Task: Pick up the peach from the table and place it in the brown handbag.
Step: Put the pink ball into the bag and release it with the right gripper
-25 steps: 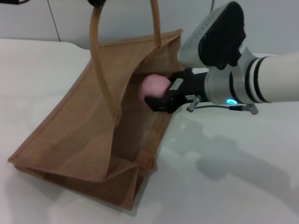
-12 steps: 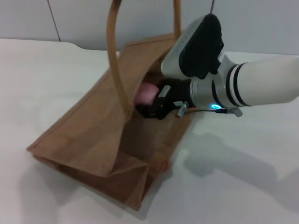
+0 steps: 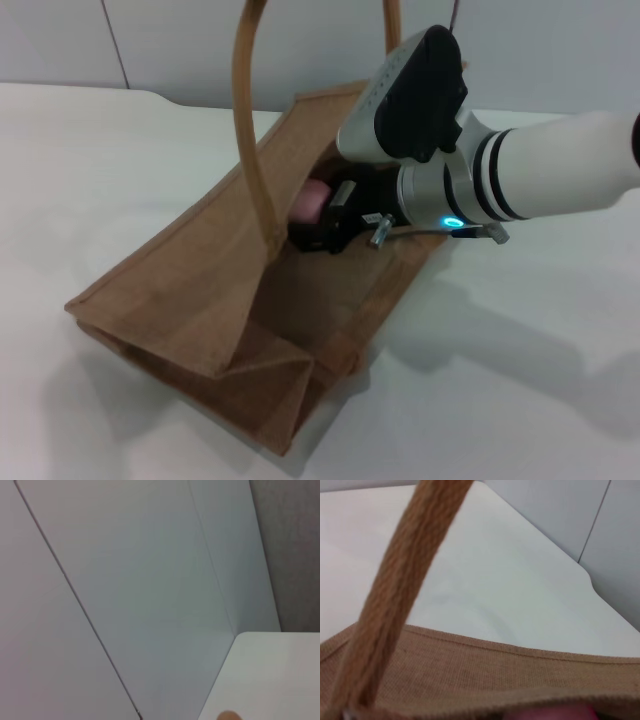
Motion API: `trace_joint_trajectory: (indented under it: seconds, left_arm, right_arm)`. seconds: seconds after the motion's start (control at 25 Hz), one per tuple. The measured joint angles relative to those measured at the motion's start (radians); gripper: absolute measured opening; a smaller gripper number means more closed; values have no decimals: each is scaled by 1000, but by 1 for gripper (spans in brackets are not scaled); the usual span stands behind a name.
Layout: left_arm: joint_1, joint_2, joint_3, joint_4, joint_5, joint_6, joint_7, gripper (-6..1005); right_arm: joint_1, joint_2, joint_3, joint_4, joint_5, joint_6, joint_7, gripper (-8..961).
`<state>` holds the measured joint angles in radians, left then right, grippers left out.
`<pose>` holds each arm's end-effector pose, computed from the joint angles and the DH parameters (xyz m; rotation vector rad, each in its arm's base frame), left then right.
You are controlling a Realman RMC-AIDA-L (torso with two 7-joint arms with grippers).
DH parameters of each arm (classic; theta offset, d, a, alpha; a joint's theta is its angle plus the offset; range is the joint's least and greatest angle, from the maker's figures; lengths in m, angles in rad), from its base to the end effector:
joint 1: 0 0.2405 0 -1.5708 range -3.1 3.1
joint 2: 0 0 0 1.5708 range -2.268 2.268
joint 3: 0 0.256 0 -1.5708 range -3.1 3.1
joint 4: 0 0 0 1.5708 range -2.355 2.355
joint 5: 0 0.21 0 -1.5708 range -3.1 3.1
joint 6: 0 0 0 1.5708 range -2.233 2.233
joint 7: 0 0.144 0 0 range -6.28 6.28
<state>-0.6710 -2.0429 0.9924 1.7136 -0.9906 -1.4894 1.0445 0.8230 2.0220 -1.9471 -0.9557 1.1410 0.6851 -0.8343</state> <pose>-0.0591 0.3773 0.1258 -2.5004 -0.0330 -0.3110 0.0983 0.3904 -0.1145 -2.7448 0.3160 0.0296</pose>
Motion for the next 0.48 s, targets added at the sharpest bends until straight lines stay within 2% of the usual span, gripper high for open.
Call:
trace_joint_trajectory:
  seconds: [0.48]
  left_arm:
    - [14,2,-7,0,6,11,0,118]
  right_arm:
    - [6,-1,12,-5,1,19,10,794]
